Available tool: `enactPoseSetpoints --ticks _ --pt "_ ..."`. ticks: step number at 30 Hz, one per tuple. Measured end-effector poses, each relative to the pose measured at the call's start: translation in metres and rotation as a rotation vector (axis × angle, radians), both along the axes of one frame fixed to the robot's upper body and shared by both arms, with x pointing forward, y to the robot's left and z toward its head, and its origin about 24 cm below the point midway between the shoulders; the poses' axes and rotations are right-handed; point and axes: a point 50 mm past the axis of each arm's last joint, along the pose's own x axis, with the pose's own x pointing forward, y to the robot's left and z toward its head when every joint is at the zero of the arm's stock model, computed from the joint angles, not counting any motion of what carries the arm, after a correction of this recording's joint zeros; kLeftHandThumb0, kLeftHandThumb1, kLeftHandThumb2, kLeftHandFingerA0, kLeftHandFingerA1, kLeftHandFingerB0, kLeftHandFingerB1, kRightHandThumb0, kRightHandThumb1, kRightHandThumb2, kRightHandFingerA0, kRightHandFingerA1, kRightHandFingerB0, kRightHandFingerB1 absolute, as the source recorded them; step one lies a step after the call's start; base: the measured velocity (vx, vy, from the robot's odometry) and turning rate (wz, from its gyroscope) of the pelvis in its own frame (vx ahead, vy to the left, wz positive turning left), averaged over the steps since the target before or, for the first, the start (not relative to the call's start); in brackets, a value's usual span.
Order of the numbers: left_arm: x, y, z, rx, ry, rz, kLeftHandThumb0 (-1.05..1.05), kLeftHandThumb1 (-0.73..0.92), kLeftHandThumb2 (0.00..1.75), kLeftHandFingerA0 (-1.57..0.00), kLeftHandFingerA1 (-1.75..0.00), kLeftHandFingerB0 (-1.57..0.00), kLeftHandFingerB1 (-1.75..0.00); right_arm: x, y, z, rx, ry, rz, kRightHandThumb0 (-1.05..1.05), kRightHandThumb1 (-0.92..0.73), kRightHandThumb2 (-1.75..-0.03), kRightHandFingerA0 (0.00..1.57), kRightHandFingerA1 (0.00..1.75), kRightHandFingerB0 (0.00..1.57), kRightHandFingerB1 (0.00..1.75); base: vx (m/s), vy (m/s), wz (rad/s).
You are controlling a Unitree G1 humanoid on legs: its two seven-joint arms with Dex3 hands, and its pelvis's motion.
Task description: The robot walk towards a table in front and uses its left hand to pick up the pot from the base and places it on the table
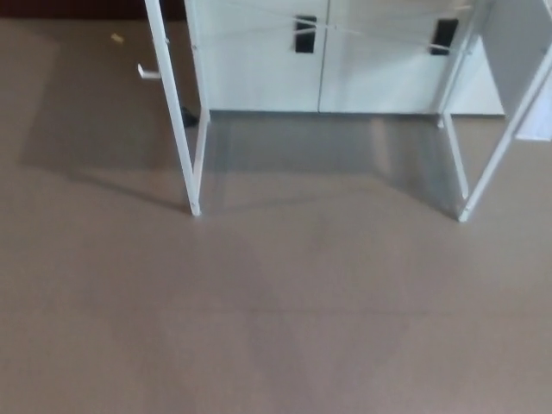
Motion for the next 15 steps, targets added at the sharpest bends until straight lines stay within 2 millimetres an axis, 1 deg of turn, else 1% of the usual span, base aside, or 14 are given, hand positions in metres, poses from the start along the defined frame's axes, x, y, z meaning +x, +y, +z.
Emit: enactPoseSetpoints --ticks 1,2,3,5,6,7,8,10,15 --pt "0.0008 0.0001 0.0005 0.001 -0.005 0.001 -0.19 0.52 0.55 -0.34 -0.39 -0.33 -0.33 0.0015 0.0033 -0.0011 0.006 0.001 0.009 -0.65 -0.59 -0.59 0.78 0.48 0.59 0.4 0.37 -0.155 0.29" --pt "0.0027 -0.0007 0.0005 -0.001 -0.01 -0.001 -0.19 0.52 0.55 -0.34 -0.39 -0.33 -0.33 0.0036 0.004 -0.0006 0.005 -0.004 0.016 -0.65 -0.59 -0.59 0.78 0.48 0.59 0.4 0.37 -0.131 0.82" --pt "0.0063 -0.0014 0.0013 -0.002 -0.022 -0.008 -0.17 0.51 0.55 -0.35 -0.4 -0.34 -0.34 0.0064 0.0016 0.0016 -0.004 -0.012 0.017 -0.64 -0.58 -0.59 0.79 0.48 0.6 0.41 0.36 -0.135 0.3" --pt "0.0057 -0.0011 0.0018 -0.002 -0.025 -0.006 -0.17 0.52 0.55 -0.34 -0.4 -0.33 -0.33 0.008 0.0014 0.0023 -0.007 -0.017 0.019 -0.66 -0.58 -0.59 0.82 0.5 0.61 0.42 0.34 -0.125 -0.04" --pt "0.0044 -0.001 0.002 -0.003 -0.024 -0.005 -0.15 0.34 0.82 -0.24 -0.55 -0.21 -0.51 0.0089 0.0018 0.0026 -0.006 -0.02 0.022 -0.65 -0.59 -0.59 0.83 0.51 0.6 0.42 0.24 -0.1 0.0" --pt "0.0027 -0.0008 0.0021 -0.004 -0.023 -0.003 -0.19 0.52 0.55 -0.33 -0.39 -0.33 -0.33 0.0094 0.002 0.0027 -0.007 -0.021 0.024 -0.65 -0.59 -0.59 0.84 0.5 0.6 0.42 0.25 -0.065 -0.05" --pt "0.0017 -0.0006 0.0021 -0.007 -0.022 -0.002 -0.18 0.52 0.55 -0.33 -0.39 -0.33 -0.33 0.0097 0.0023 0.0027 -0.007 -0.022 0.027 -0.63 -0.59 -0.59 0.81 0.49 0.59 0.4 0.21 -0.033 -0.06" --pt "0.0006 -0.0004 0.0015 -0.01 -0.019 0.002 -0.19 0.52 0.55 -0.34 -0.38 -0.33 -0.33 0.0092 0.0026 0.0023 -0.009 -0.018 0.03 -0.63 -0.59 -0.59 0.8 0.5 0.58 0.41 0.19 0.015 -0.14" --pt "0.0015 0.0004 0.001 -0.012 -0.017 0.003 -0.2 0.51 0.55 -0.36 -0.4 -0.33 -0.34 0.0076 0.0033 0.0013 -0.008 -0.011 0.032 -0.66 -0.58 -0.59 0.8 0.52 0.58 0.43 0.2 0.119 -0.12"
